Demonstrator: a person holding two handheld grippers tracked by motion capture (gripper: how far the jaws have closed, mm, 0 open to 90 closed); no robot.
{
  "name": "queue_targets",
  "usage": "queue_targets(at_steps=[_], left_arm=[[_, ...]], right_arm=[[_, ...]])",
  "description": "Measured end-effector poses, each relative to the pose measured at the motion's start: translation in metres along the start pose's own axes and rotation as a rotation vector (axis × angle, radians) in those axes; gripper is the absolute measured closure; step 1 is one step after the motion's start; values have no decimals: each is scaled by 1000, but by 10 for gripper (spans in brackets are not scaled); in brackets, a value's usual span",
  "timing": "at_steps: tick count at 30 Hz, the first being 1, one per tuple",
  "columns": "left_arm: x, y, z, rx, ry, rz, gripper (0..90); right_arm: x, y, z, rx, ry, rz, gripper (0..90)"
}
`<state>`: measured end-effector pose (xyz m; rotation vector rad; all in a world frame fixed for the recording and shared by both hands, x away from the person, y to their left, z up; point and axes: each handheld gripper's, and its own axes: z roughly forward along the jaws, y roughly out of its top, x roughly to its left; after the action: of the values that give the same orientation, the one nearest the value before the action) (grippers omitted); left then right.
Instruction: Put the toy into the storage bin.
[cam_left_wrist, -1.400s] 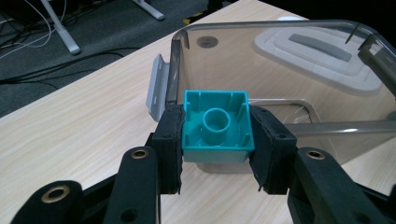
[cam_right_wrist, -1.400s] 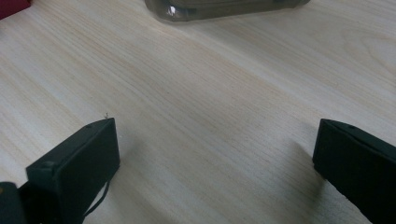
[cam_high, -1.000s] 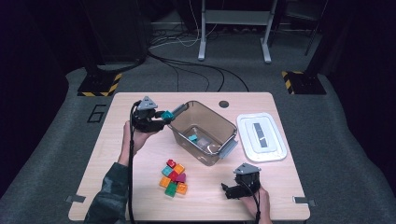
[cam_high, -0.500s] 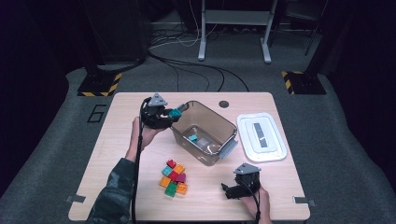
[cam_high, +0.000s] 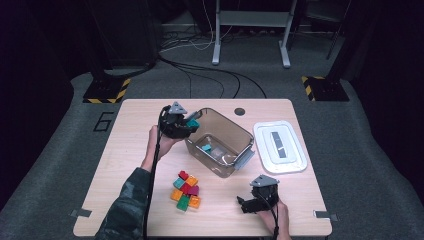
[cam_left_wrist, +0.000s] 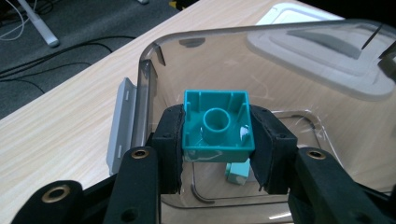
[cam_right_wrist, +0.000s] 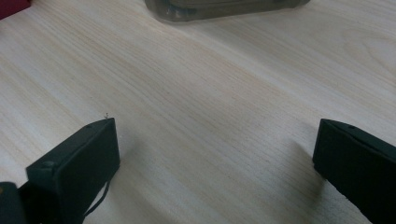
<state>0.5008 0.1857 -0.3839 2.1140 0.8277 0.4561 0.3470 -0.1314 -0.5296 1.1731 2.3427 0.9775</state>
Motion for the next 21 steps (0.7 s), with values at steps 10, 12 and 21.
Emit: queue_targets(at_steps=[10,12,21], left_arm=[[-1,-5,11,34,4,3,576],[-2,-5,11,38,5,-7,521],[-6,-9,-12,-14,15,-37,291]], right_arm=[[0,0,0,0,1,0,0],[0,0,0,0,1,0,0],[0,0,0,0,1,0,0]])
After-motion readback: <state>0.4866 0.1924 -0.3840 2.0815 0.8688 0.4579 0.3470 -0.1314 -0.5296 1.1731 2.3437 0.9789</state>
